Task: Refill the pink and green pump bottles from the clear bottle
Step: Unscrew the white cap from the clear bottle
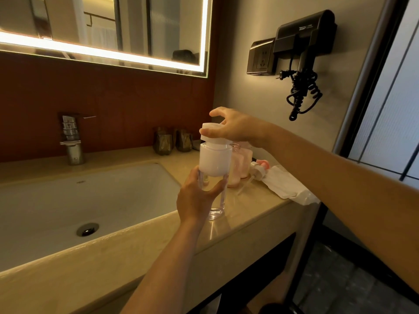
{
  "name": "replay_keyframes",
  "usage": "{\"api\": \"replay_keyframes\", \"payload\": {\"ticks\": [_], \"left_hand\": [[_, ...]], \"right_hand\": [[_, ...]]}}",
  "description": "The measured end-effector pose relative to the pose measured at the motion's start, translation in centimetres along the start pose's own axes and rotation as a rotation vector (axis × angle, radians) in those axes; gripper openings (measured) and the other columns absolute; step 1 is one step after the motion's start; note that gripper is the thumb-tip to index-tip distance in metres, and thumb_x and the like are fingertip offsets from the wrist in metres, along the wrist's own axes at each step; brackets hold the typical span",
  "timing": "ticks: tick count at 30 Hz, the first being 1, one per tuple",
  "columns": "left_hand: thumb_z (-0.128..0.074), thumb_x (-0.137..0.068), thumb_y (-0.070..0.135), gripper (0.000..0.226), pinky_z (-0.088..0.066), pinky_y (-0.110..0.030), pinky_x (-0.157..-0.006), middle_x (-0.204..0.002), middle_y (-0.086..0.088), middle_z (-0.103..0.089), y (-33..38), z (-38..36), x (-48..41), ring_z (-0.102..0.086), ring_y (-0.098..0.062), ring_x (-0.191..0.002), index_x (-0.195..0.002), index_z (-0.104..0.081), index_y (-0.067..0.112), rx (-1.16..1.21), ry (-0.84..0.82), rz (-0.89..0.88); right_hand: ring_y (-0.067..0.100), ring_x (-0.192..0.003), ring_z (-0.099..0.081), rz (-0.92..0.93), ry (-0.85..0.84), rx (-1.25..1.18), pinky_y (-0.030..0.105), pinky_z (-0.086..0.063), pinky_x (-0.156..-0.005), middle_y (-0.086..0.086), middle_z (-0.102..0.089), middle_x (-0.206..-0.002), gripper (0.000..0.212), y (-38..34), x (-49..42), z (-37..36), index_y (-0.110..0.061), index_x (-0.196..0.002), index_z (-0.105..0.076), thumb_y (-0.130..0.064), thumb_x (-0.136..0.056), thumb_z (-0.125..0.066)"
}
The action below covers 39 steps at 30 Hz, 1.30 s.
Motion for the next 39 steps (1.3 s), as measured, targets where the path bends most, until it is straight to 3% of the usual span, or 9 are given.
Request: {"api": "replay_keyframes", "payload": {"ticks": [4, 8, 10, 12, 18, 24, 28, 32, 39], "left_hand": [[-0.071, -0.071, 0.050, 0.064, -0.039, -0.022, -0.062, -0.112, -0.002, -0.063, 0.0, 0.1, 0.0, -0.053, -0.010, -0.090, -0.121, -0.050, 0.017, -0.004, 0.006, -0.012], [-0.071, -0.070, 0.050, 0.067, -0.042, -0.022, -0.067, -0.116, -0.002, -0.062, 0.0, 0.0, 0.0, -0.058, -0.015, -0.098, -0.124, -0.049, 0.018, 0.009, 0.010, -0.012], [-0.071, -0.070, 0.050, 0.067, -0.043, -0.023, -0.068, -0.115, -0.001, -0.062, 0.0, 0.0, 0.1, -0.056, -0.011, -0.095, -0.124, -0.048, 0.018, 0.013, 0.008, -0.011], [-0.071, -0.071, 0.049, 0.067, -0.042, -0.022, -0.067, -0.116, -0.001, -0.062, 0.0, 0.0, 0.1, -0.053, -0.009, -0.093, -0.125, -0.048, 0.018, 0.018, 0.005, -0.009], [-0.071, -0.072, 0.048, 0.063, -0.039, -0.022, -0.065, -0.113, 0.001, -0.062, -0.2, -0.1, 0.0, -0.051, -0.007, -0.090, -0.123, -0.049, 0.018, 0.019, 0.003, -0.016], [-0.074, -0.071, 0.043, 0.065, -0.043, -0.024, -0.069, -0.113, -0.005, -0.062, -0.6, -0.3, -1.0, -0.050, -0.010, -0.090, -0.123, -0.050, 0.013, 0.004, -0.008, -0.056], [-0.073, -0.072, 0.041, 0.067, -0.041, -0.022, -0.074, -0.121, -0.006, -0.059, -1.1, -1.2, -2.0, -0.050, -0.011, -0.100, -0.127, -0.047, 0.013, 0.025, -0.015, -0.037], [-0.072, -0.073, 0.042, 0.068, -0.043, -0.023, -0.078, -0.125, -0.007, -0.058, -1.3, -2.2, -3.0, -0.055, -0.021, -0.111, -0.130, -0.045, 0.015, 0.033, 0.006, -0.001], [-0.070, -0.076, 0.043, 0.067, -0.044, -0.027, -0.078, -0.125, -0.004, -0.055, -1.5, -3.8, -4.0, -0.053, -0.021, -0.109, -0.131, -0.040, 0.017, 0.028, 0.029, 0.072]], "right_hand": [[0.031, -0.125, -0.042, -0.045, -0.144, -0.273, 0.040, -0.042, -0.099, 0.010, -0.035, -0.145, 0.072, 0.1, 0.1, 0.2, -0.029, -0.143, -0.027, -0.017, -0.083, -0.066], [0.029, -0.137, -0.029, -0.026, -0.029, -0.018, 0.042, -0.036, -0.103, 0.006, -0.021, -0.153, 0.077, -0.1, 0.1, 0.6, -0.027, -0.145, -0.021, -0.053, -0.082, -0.057], [0.028, -0.130, -0.037, 0.004, 0.035, 0.208, 0.040, -0.041, -0.097, 0.007, -0.028, -0.150, 0.082, -0.1, 0.2, 0.5, -0.024, -0.144, -0.024, -0.062, -0.079, -0.054], [0.022, -0.113, -0.046, 0.032, 0.017, 0.266, 0.033, -0.047, -0.084, 0.007, -0.040, -0.139, 0.076, 0.0, 0.3, 0.1, -0.019, -0.139, -0.032, -0.056, -0.079, -0.059], [0.017, -0.099, -0.050, 0.012, 0.096, -0.096, 0.019, -0.047, -0.062, 0.002, -0.046, -0.116, 0.065, 1.3, 0.7, 0.7, -0.017, -0.131, -0.040, -0.043, -0.079, -0.067], [0.021, -0.104, -0.052, -0.147, 0.393, -0.196, 0.039, -0.052, -0.086, 0.001, -0.047, -0.115, 0.069, 6.7, 1.9, 1.6, -0.014, -0.133, -0.039, -0.046, -0.079, -0.067], [0.026, -0.114, -0.049, -0.274, 0.195, -0.068, 0.041, -0.047, -0.094, 0.010, -0.047, -0.132, 0.074, 12.6, 3.0, -2.9, -0.015, -0.134, -0.039, -0.041, -0.074, -0.073], [0.025, -0.123, -0.044, -0.232, 0.048, 0.087, 0.036, -0.041, -0.097, 0.006, -0.038, -0.142, 0.074, 15.6, 4.3, -7.8, -0.021, -0.136, -0.037, -0.044, -0.074, -0.071], [0.029, -0.128, -0.035, -0.229, 0.015, 0.181, 0.042, -0.039, -0.099, 0.001, -0.039, -0.143, 0.074, 16.9, 3.9, -10.1, -0.034, -0.134, -0.038, -0.057, -0.071, -0.068]]}}
Point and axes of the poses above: each hand's wrist, its own x-axis away from the middle knuckle, its own z-axis out of the back of the hand, y = z × x, the point moved 4 cm from there along -x, towards the middle knuckle
